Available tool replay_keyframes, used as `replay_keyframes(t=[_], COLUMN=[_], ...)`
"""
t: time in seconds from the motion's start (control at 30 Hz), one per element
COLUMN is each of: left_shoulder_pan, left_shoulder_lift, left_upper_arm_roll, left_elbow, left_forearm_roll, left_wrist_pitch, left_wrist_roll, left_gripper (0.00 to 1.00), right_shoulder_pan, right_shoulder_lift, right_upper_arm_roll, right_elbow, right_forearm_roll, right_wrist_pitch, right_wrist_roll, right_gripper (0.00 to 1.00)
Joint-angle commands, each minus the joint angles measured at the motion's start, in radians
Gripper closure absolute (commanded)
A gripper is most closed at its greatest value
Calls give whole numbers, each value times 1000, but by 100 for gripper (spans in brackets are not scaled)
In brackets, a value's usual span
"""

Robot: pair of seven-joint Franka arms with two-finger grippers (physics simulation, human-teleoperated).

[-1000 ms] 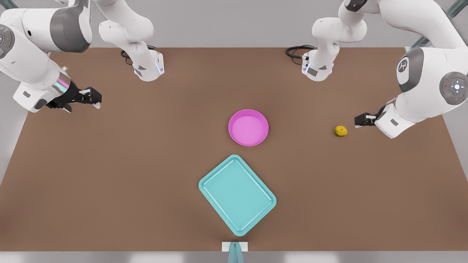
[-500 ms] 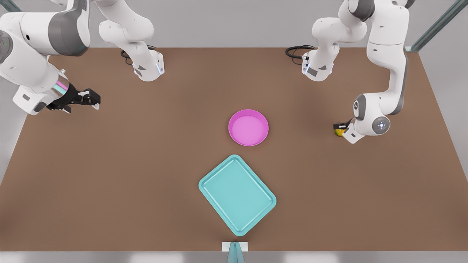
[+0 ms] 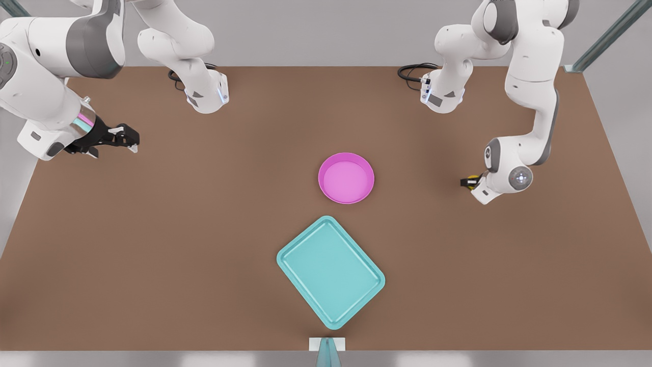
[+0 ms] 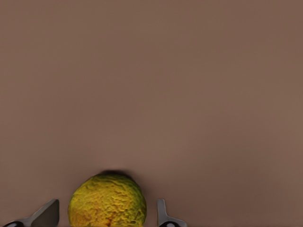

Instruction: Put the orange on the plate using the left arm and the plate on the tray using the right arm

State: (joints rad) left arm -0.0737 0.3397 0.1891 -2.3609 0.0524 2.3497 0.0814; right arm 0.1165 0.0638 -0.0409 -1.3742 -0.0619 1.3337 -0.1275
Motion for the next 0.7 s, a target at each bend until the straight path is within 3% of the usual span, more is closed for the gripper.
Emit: replay_keyframes(t=[0.0,0.1,0.13,0.17,0.2,0.47,0.53,0.6,0.67], left_shoulder_pan=[0,2,2,2,2,-1,-20,-127,-346], left_shoulder_lift=[7,33,33,32,33,-21,-42,-13,102], left_upper_arm_roll=[1,0,0,0,0,-7,-118,-208,-214], left_elbow=[0,0,0,0,0,12,80,152,419], left_forearm_roll=[1,1,1,1,0,0,0,-2,-35], left_wrist_pitch=[3,16,16,16,16,-1,-85,-116,-315], left_wrist_roll=[27,27,27,27,27,-17,-189,-426,-718], left_gripper=[0,0,12,32,38,42,41,41,41], right_shoulder_pan=[3,3,3,3,3,3,2,2,2], right_shoulder_lift=[-1,-1,-1,-1,-1,1,1,4,4], right_upper_arm_roll=[-1,-1,-1,-1,-1,-1,-1,-1,-1], right_elbow=[1,1,0,1,1,1,1,0,0], right_forearm_roll=[1,1,1,1,1,1,1,1,1], right_wrist_pitch=[-1,-1,-1,-1,-1,-2,-2,-2,-7], right_wrist_roll=[-4,-6,-6,-4,-4,-6,-6,-6,-6], right_gripper=[0,0,0,0,0,0,0,0,0])
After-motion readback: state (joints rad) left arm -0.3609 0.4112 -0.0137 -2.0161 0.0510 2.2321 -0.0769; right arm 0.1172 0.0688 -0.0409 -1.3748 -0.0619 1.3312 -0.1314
